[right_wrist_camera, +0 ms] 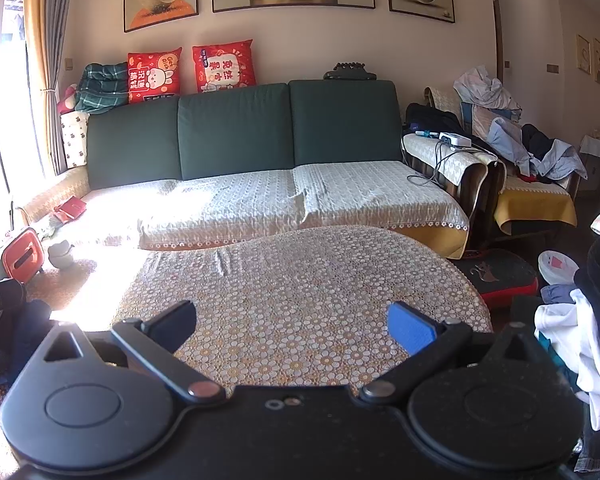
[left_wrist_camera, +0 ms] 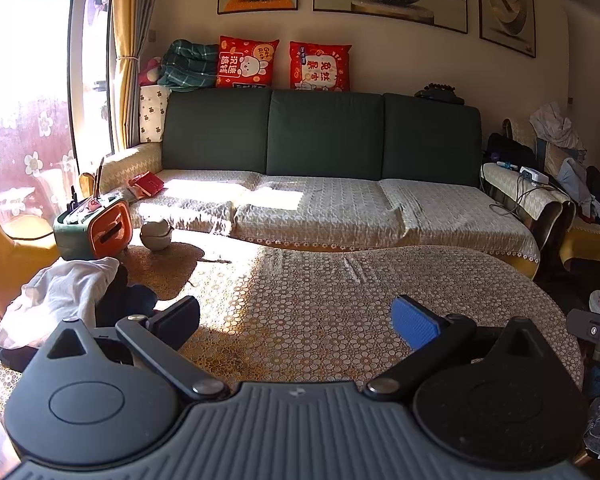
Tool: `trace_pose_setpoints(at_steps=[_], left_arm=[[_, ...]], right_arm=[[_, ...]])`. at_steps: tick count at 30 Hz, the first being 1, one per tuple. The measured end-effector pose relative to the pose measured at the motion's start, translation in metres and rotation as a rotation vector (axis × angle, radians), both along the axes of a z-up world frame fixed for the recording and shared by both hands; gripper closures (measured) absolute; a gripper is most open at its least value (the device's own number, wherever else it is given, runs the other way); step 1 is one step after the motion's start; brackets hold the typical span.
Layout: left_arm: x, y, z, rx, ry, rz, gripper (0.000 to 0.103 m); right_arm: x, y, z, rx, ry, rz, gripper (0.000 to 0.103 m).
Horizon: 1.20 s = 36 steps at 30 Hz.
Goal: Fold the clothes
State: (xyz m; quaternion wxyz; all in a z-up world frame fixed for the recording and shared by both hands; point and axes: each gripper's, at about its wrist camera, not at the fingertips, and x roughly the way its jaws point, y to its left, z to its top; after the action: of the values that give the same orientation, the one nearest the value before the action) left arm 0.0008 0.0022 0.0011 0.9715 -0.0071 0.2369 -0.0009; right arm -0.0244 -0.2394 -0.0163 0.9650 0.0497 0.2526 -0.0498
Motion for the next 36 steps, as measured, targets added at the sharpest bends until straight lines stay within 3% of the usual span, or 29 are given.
trace_pose_setpoints(at_steps=[9,18,36], left_arm=[[-0.004,-0.007,-0.01,0.008,-0.014,0.001,0.0],[-0.005,-0.003,-0.005,-0.031,-0.01,-0.02,0.0],[-0.002,-0.003,-0.003,-0.026,-0.013,-0.027,0.0]], right_arm=[[-0.001,-0.005,0.0,0.014,-0.001,-0.007,0.0],[0.0,0.0,0.001,0.018,0.001,-0.012,0.0],[-0.002,0.005,0.003,-0.008,-0.037,-0.009,0.0]])
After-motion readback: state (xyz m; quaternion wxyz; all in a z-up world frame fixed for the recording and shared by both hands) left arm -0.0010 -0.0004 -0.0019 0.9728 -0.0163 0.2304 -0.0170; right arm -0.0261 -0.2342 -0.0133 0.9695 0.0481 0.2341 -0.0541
